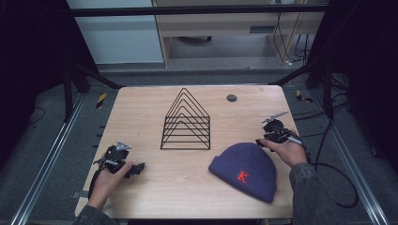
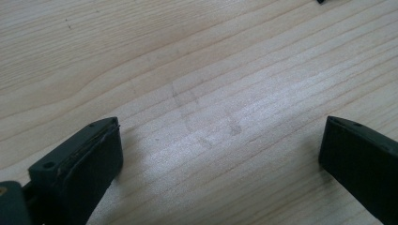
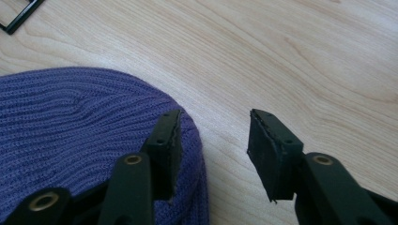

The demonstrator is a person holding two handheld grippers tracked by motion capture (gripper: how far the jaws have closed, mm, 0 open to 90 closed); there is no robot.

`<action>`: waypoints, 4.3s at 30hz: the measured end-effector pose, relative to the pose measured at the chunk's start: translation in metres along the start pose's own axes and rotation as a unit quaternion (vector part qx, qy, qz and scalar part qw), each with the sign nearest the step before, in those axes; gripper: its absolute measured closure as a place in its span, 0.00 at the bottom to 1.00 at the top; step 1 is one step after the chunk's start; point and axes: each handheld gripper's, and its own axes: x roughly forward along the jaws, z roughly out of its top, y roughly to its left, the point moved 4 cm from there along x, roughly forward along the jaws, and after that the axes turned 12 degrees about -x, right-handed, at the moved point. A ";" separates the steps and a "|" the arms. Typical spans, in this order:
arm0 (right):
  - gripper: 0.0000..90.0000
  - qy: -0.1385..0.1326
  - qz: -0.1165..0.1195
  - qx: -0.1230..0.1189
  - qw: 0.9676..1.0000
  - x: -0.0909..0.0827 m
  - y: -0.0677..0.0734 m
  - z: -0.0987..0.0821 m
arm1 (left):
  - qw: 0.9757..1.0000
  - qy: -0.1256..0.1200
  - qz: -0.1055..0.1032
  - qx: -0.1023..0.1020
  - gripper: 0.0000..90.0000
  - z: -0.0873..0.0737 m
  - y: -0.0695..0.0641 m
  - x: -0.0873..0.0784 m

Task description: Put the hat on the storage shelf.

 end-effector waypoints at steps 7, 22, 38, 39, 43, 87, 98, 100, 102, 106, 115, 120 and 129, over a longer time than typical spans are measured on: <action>0.63 0.007 0.009 -0.006 1.000 0.005 0.002 0.001 | 1.000 0.001 0.000 0.001 0.00 0.000 0.000 0.000; 0.56 0.019 0.021 0.001 1.000 0.022 0.009 0.002 | 1.000 0.002 -0.002 0.003 0.00 0.000 0.000 0.000; 0.80 0.032 0.049 0.003 0.998 0.030 0.020 0.000 | 1.000 0.002 -0.003 0.004 0.00 0.000 -0.001 0.000; 0.84 0.028 0.049 0.002 0.998 0.028 0.020 0.000 | 1.000 0.003 -0.003 0.004 0.00 0.000 -0.001 0.000; 0.87 0.023 0.052 -0.001 0.998 0.023 0.022 -0.001 | 1.000 0.002 -0.003 0.004 0.00 0.000 -0.001 0.000; 0.90 -0.160 0.045 -0.118 0.979 -0.146 0.047 0.079 | 0.995 -0.090 -0.046 -0.021 0.06 0.023 -0.005 -0.038; 0.90 -0.191 0.031 -0.122 0.974 -0.174 0.033 0.110 | 0.988 -0.127 -0.087 -0.007 0.07 0.079 -0.020 -0.072; 0.90 -0.196 0.026 -0.122 0.973 -0.177 0.029 0.119 | 0.986 -0.133 -0.098 -0.008 0.07 0.090 -0.023 -0.077; 0.90 -0.198 0.021 -0.125 0.972 -0.180 0.027 0.128 | 0.983 -0.138 -0.120 -0.011 0.07 0.102 -0.027 -0.081; 0.90 -0.203 0.011 -0.130 0.970 -0.183 0.024 0.144 | 0.983 -0.138 -0.123 0.005 0.07 0.116 -0.032 -0.086; 0.90 -0.233 0.001 -0.126 0.964 -0.194 0.021 0.171 | 0.980 -0.142 -0.134 0.034 0.07 0.141 -0.053 -0.100; 0.90 -0.240 -0.004 -0.127 0.962 -0.200 0.024 0.181 | 0.979 -0.142 -0.140 0.045 0.07 0.150 -0.066 -0.104; 0.90 -0.246 -0.002 -0.132 0.960 -0.205 0.032 0.190 | 0.976 -0.152 -0.145 0.059 0.08 0.162 -0.083 -0.111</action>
